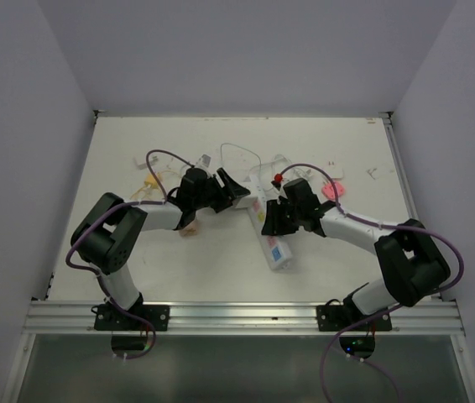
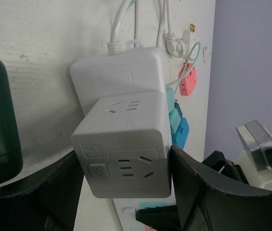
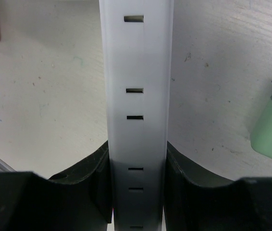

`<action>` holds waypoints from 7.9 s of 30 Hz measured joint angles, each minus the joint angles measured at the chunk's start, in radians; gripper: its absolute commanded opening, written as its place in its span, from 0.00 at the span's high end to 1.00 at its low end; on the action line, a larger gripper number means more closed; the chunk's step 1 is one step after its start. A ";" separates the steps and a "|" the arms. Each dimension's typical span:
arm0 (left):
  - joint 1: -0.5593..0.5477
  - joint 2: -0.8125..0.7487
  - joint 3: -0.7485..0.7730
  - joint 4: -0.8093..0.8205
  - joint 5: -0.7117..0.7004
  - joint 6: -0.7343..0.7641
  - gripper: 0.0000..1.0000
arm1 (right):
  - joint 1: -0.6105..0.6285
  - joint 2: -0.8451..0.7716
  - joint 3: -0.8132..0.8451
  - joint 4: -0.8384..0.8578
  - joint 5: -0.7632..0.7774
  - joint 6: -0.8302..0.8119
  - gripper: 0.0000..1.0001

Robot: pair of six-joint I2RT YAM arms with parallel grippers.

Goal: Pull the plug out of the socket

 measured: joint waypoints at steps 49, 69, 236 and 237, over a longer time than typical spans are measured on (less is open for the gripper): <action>-0.014 -0.060 -0.066 0.005 -0.003 -0.011 0.97 | 0.016 0.224 0.239 -0.042 0.087 0.046 1.00; -0.005 -0.186 -0.135 -0.069 -0.025 -0.039 1.00 | 0.015 0.228 0.223 -0.027 0.014 0.027 1.00; -0.079 -1.322 0.378 -0.871 -1.302 1.003 0.00 | -0.130 -1.121 0.251 -0.301 0.793 -0.429 0.01; -0.079 -1.322 0.378 -0.871 -1.305 1.001 0.00 | -0.130 -1.120 0.251 -0.295 0.790 -0.431 0.01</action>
